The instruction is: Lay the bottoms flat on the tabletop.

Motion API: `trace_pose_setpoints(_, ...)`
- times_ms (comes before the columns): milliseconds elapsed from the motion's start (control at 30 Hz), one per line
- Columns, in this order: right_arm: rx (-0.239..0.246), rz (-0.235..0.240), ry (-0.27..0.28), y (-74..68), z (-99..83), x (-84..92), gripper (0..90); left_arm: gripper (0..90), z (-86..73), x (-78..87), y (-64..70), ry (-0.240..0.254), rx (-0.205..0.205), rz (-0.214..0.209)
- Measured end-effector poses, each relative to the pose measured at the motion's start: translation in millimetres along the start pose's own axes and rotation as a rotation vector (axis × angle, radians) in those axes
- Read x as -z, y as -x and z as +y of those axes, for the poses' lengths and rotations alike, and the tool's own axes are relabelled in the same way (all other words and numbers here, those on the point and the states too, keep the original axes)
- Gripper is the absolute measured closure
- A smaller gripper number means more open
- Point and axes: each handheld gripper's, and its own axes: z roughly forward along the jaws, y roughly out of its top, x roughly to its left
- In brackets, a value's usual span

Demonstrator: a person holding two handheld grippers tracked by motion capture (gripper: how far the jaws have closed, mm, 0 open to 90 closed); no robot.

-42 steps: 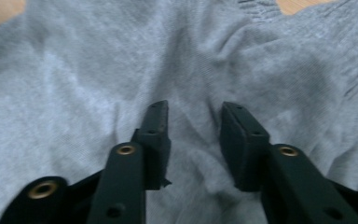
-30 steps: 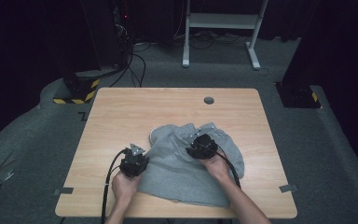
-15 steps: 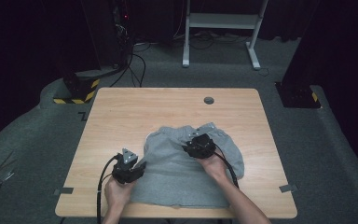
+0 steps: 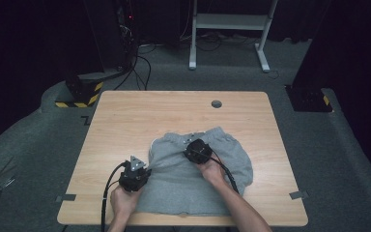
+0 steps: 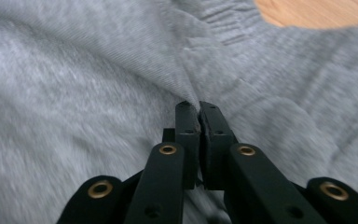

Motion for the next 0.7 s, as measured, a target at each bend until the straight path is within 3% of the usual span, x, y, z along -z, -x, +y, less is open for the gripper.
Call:
trace_pose_setpoints(133, 0.058, -0.033, -0.009, 1.5, -13.6, 11.0, 86.5, 84.0, -4.8, -1.5, -1.3, 0.000, 0.023, -0.020)
trace_pose_setpoints(267, 0.003, -0.033, 0.005, 9.5, -18.1, 16.3, 75.9, 80.8, -3.8, -5.3, 1.0, 0.006, 0.022, -0.015)
trace_pose_setpoints(367, -0.027, -0.044, 0.058, 9.9, -5.7, 24.3, 67.5, 78.1, -5.8, -5.3, 0.4, 0.016, 0.027, -0.020)
trace_pose_setpoints(433, -0.030, -0.085, 0.092, 7.1, 5.4, 26.2, 65.2, 78.8, -6.2, -4.7, -0.8, 0.016, 0.046, -0.034)
trace_pose_setpoints(533, -0.021, -0.108, 0.065, 2.0, 21.1, 14.4, 62.0, 82.0, -6.7, -2.3, 0.4, 0.014, 0.037, -0.040)
trace_pose_setpoints(700, -0.029, -0.050, 0.003, -5.1, 29.0, -14.4, 52.3, 78.6, -11.7, 4.3, -1.7, 0.037, 0.040, -0.058)
